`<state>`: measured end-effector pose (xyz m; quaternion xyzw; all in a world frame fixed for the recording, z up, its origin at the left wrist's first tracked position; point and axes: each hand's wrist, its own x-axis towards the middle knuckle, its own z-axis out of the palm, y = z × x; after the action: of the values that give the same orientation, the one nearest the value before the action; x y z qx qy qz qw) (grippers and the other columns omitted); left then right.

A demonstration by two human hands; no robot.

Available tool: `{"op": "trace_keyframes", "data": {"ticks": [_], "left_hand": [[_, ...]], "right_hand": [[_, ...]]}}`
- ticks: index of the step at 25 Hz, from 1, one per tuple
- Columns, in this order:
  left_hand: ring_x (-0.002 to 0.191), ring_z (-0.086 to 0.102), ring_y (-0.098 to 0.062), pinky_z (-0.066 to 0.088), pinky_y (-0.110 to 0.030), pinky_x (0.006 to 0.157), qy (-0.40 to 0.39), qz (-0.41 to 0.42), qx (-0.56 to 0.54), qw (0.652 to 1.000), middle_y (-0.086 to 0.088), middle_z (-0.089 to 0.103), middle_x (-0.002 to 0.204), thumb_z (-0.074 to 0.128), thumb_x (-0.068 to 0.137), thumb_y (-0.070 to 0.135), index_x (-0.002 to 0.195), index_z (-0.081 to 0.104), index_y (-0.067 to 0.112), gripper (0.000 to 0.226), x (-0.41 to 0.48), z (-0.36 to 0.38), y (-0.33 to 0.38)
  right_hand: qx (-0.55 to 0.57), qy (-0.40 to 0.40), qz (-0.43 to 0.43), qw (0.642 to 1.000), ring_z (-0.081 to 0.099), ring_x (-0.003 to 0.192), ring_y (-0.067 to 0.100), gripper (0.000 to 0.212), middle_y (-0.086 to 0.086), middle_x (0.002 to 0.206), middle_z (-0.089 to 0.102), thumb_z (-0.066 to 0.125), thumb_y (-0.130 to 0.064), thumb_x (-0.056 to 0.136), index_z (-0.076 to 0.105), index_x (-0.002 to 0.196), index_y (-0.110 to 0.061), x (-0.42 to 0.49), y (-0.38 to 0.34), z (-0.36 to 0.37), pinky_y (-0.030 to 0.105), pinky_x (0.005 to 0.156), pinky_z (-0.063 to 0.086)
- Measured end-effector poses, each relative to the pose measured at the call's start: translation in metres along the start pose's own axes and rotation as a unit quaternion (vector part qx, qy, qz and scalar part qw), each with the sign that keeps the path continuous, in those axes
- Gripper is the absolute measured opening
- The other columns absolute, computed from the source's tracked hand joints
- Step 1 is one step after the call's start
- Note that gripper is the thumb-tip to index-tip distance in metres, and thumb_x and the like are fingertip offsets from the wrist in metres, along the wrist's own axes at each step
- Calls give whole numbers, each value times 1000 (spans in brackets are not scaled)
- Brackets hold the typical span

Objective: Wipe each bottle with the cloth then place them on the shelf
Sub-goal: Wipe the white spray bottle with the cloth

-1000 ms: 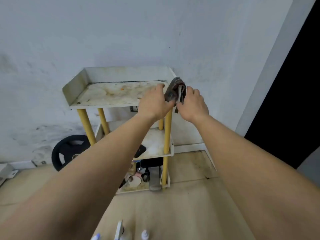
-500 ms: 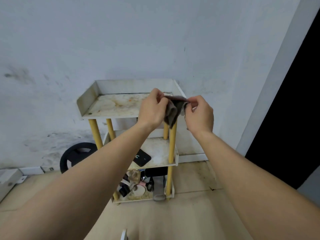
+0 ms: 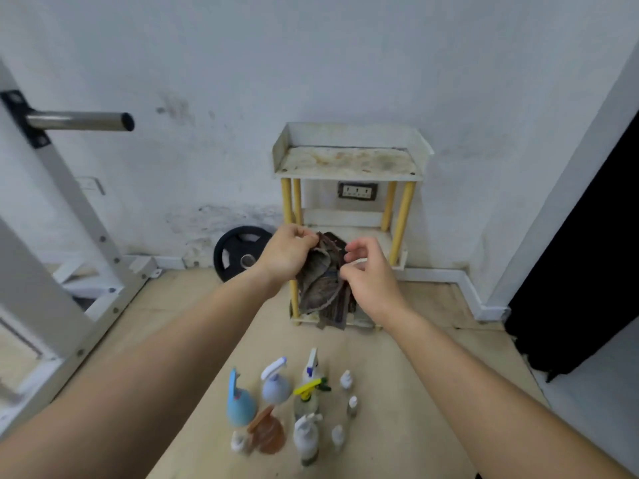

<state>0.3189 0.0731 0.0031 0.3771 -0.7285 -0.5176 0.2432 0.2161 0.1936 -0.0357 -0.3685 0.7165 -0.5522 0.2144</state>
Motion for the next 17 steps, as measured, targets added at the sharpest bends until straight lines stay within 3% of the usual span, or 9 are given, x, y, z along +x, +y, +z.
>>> {"op": "trace_keyframes", "data": {"ticks": [2,4,8,10,13,15,17], "left_hand": [[67,61,-19,53,-29,59,-24,-42,-40,998,-10,64,80,51,103,17,85,62,11,23,-28,-16,-24],[68,66,-21,58,-32,59,-44,-91,-100,990,-12,68,82,49,104,15,87,67,9,25,-47,-28,-45],[82,71,-19,60,-32,70,-123,-132,-202,963,-10,73,93,60,99,13,103,70,8,12,-80,-53,-91],[84,72,-19,61,-34,75,-141,-124,-198,962,-11,73,94,64,92,-3,116,65,7,26,-93,-61,-114],[82,65,-24,56,-34,76,-67,-88,1,994,-13,71,92,57,89,-10,111,65,12,31,-104,-64,-142],[82,63,-21,50,-23,66,-28,-43,140,989,-8,70,91,51,90,-3,101,64,18,27,-115,-65,-152],[88,62,-20,47,-22,67,-15,-15,203,979,-4,68,96,47,93,2,103,65,18,26,-123,-67,-161]], "right_hand": [[-16,-11,-10,1000,59,91,16,19,-1,108,57,64,-16,88,58,102,-27,-26,6,32,29,79,48],[-55,-30,-17,998,62,91,13,16,-3,109,58,71,-26,88,61,101,-28,-42,18,53,25,79,49],[-82,-83,7,993,68,95,21,7,-5,95,68,71,-29,91,65,87,-30,-57,37,82,43,87,56],[-34,-89,63,993,70,92,22,5,-1,93,70,65,-23,95,65,90,-24,-62,42,93,48,86,59],[0,-67,98,993,69,95,23,4,1,96,70,56,-19,100,60,98,-20,-69,50,102,43,84,59],[-23,-63,82,994,68,92,24,3,0,93,70,56,-20,100,58,99,-21,-78,54,105,35,78,53],[-46,-81,72,993,65,86,28,3,6,92,69,57,-23,100,59,99,-22,-88,59,107,35,75,51]]}}
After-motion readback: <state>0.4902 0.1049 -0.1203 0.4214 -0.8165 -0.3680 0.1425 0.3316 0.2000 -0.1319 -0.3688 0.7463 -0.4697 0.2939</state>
